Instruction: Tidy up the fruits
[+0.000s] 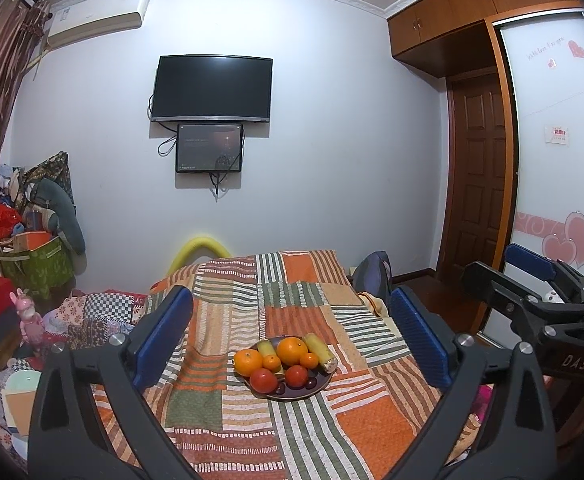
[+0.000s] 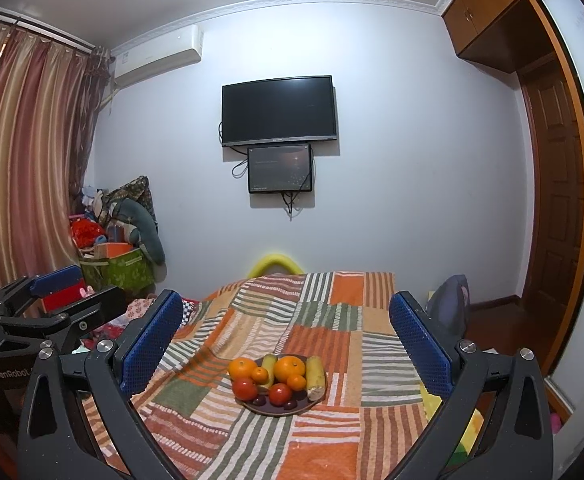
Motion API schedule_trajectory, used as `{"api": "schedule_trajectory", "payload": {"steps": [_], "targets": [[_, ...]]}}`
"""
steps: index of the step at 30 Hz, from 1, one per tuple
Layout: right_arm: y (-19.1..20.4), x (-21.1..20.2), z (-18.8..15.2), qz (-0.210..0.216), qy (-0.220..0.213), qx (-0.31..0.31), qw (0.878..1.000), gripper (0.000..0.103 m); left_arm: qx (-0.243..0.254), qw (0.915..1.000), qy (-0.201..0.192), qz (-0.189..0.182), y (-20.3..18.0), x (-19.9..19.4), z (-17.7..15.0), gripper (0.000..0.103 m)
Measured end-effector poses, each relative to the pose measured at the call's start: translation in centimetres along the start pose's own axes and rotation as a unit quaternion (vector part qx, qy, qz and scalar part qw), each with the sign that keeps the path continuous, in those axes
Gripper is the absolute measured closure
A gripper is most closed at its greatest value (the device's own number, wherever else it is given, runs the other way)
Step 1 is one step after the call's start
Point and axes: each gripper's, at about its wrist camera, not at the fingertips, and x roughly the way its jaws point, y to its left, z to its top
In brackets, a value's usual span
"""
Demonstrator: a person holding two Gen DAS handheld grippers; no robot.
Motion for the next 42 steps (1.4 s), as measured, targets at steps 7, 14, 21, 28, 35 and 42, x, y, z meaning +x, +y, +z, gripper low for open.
{"api": "schedule_trajectory", "payload": {"steps": [7,14,21,28,35,42], "targets": [[-0.02,-0.10,0.02,-0.001,0.000,0.001,1.000,0.000,0.003,1.0000,0.001,0.000,-0.20,0.13,-0.15,0.000],[-0.12,-0.04,0.08,0.000,0.003,0.005,1.000,0.000,0.004,1.0000,0.001,-0.002,-0.32,0.09,-0.21,0.000],[-0.13,-0.01,0.14,-0.001,0.003,0.004,1.000,0.000,-0.001,1.0000,0.003,-0.003,-0.24,0.15,-0.23,0.000],[-0.04,-0.02,0.15,0.000,0.002,0.004,1.000,0.000,-0.005,1.0000,0.006,-0.004,0.04,0.39,-0.26,0.000],[0.16,0.07,0.14,0.001,0.004,0.003,1.000,0.000,-0.002,0.9999,0.010,-0.008,0.00,0.62,-0.31,0.000],[0.08,0.28,0.03,0.000,0.008,0.005,1.000,0.000,-0.003,0.9998,0.015,-0.011,0.20,0.94,-0.43,0.000]]}}
